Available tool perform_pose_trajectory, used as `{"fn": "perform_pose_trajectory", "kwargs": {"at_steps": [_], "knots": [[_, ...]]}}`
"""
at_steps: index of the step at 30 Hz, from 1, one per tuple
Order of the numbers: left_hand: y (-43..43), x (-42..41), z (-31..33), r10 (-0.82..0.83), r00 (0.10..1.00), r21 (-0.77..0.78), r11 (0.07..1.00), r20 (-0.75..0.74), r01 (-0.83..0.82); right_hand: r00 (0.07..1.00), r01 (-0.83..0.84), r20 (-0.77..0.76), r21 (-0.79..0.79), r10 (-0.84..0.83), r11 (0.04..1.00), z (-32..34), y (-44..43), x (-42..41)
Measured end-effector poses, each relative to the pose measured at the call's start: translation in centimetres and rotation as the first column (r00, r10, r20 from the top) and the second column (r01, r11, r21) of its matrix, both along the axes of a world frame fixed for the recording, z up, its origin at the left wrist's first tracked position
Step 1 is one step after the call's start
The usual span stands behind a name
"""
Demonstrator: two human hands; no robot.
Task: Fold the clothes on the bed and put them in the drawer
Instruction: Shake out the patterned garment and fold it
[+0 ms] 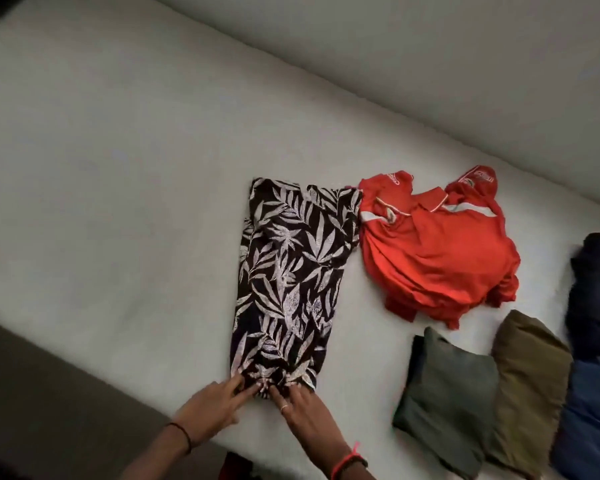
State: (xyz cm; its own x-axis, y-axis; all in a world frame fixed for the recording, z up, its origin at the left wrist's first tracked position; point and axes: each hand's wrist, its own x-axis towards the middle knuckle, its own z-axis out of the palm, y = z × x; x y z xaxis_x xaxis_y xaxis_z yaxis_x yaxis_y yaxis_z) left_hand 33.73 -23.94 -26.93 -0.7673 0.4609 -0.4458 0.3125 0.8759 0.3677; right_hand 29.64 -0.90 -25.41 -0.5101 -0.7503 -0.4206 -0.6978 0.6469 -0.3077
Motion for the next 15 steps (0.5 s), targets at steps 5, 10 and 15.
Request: {"fn": "perform_pose_trajectory", "kwargs": {"at_steps": [5,10,15], "knots": [[-2.2,-3.6,-1.3,0.111,0.981,0.152,0.985,-0.158,-0.087,0.945,0.233,0.247,-0.050,-0.214,0.971,0.7,0.4,-2.6],[-6.0,-16.2,-0.5,0.281,0.894,0.238,0.949,-0.350,-0.205,0.839,0.524,0.029,-0.315,-0.544,0.791,0.3,0.3,-15.3],[-6.1,-29.5,-2.3,0.333,0.863,0.183,0.942,-0.381,-0.283,0.786,0.541,-0.194,-0.245,-0.588,0.804,-2.5,-3.3,-29.3]]}}
